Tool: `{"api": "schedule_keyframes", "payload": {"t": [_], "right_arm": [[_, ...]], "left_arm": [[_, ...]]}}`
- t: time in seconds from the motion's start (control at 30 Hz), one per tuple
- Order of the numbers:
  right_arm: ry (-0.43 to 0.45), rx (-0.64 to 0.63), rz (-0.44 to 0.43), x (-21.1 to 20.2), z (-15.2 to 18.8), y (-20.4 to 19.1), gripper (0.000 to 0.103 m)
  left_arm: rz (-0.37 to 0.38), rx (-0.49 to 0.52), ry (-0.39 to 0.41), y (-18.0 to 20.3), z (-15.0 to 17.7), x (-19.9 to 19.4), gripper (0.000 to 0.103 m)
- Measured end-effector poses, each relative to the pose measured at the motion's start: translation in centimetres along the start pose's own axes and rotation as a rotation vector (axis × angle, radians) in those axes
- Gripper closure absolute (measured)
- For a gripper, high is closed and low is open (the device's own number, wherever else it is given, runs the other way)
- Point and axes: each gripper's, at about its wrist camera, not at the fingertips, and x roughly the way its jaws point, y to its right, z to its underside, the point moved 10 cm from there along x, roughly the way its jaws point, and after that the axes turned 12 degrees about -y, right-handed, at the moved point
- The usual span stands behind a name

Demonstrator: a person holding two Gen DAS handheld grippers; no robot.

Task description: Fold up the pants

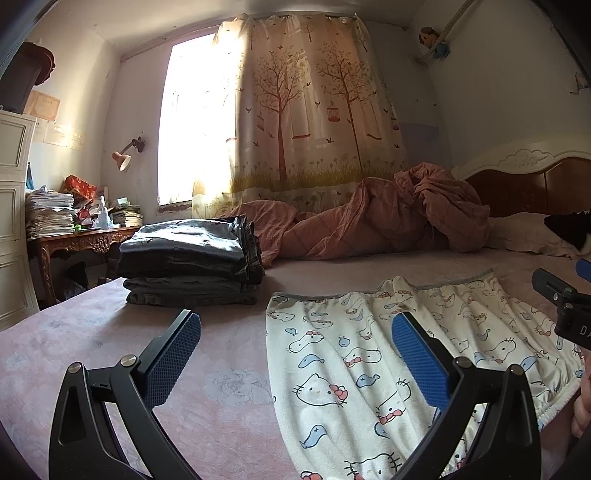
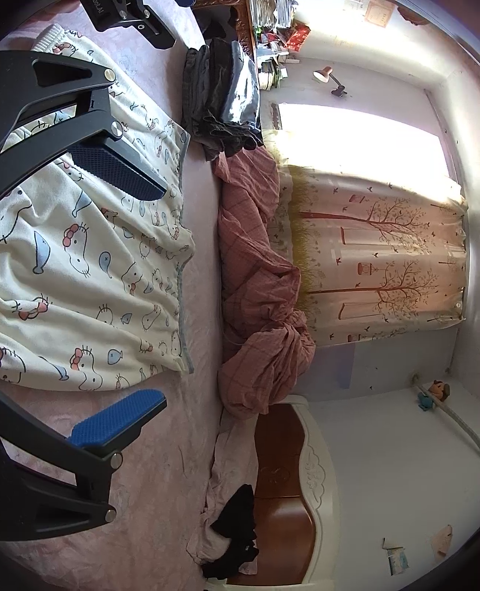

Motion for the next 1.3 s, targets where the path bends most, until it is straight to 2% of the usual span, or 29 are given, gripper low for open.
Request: {"api": "schedule_keyframes", "payload": {"t": [0.1, 0.4, 0.73, 0.97, 1.03, 1.13, 1.27, 1.3], "right_arm": [[0.011, 0.0, -0.004, -0.2, -0.1, 0.0, 0.001], [-0.033, 0.051, -0.037, 0.8, 0.1, 1.0, 0.001], [-0.053, 0.065, -0.036, 1.3, 0.4, 1.3, 0.001], [-0.067, 0.119, -0.073, 1.1, 0.5, 2.1, 0.001], [-0.062, 0.131, -0.095, 0.5, 0.3, 2.4, 0.001], [-0.035, 0.122, -0.122, -1.1, -0.7, 2.9, 0.001], [0.024, 0.15, -0.193, -3.9, -3.5, 5.0, 0.001], [0.036, 0.167, -0.221, -4.5, -4.4, 5.9, 0.001]], "left_arm": [[-0.002, 0.006, 0.0, 0.1, -0.1, 0.1, 0.0], [-0.004, 0.009, 0.0, 0.1, -0.1, 0.1, 0.0], [-0.001, 0.017, -0.012, 0.5, 0.2, 0.4, 0.0], [-0.004, 0.007, 0.029, 0.0, -0.5, -1.3, 0.0], [0.003, 0.023, 0.034, 0.4, -0.7, -2.0, 0.009], [0.022, 0.08, 0.034, 2.1, -0.9, -3.1, 0.013], [0.05, 0.135, 0.04, 5.0, -1.6, -4.8, 0.021], [0.073, 0.147, 0.038, 6.0, -1.8, -5.2, 0.026]]}}
